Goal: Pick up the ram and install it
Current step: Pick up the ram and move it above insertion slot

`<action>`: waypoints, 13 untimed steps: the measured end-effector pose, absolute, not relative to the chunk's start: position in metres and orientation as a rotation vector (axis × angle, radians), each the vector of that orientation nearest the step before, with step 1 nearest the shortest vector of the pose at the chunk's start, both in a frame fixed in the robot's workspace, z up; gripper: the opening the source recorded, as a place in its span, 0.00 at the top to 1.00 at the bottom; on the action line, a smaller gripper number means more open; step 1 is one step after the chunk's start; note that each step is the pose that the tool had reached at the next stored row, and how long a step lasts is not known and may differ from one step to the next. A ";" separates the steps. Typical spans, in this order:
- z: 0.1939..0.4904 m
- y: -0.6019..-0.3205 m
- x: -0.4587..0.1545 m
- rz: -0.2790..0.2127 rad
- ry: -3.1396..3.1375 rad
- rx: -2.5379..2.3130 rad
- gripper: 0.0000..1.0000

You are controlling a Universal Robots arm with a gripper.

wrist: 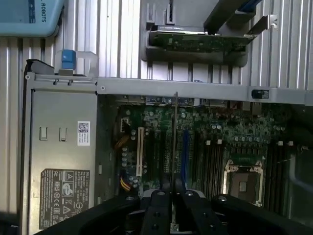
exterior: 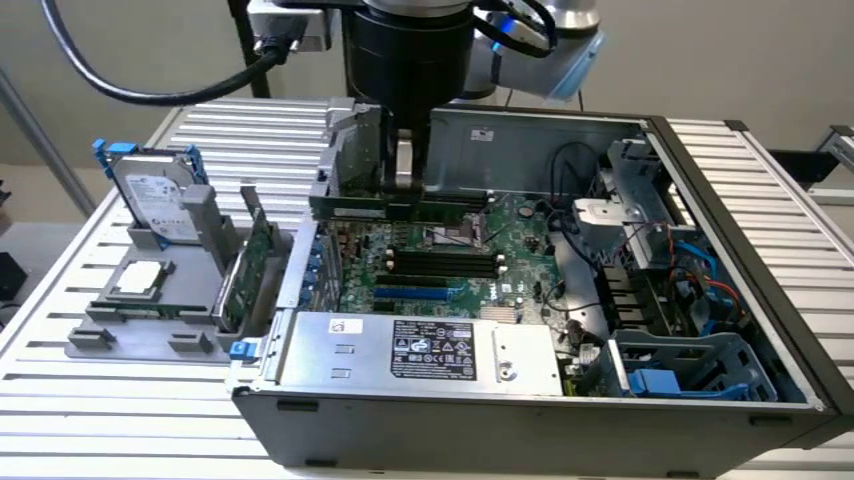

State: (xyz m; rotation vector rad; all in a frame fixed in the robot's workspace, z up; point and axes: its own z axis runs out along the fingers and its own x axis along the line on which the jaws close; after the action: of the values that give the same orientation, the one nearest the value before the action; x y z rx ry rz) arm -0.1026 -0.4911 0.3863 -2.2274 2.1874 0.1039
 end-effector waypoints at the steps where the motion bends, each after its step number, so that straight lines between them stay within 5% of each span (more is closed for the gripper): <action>1: 0.386 -0.489 -0.099 0.104 2.187 -2.227 1.00; 13: 0.375 -0.452 -0.073 0.104 2.187 -2.227 1.00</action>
State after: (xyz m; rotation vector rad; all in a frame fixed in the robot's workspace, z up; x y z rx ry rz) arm -0.0733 -0.4520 0.3751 -2.2274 2.1874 0.1040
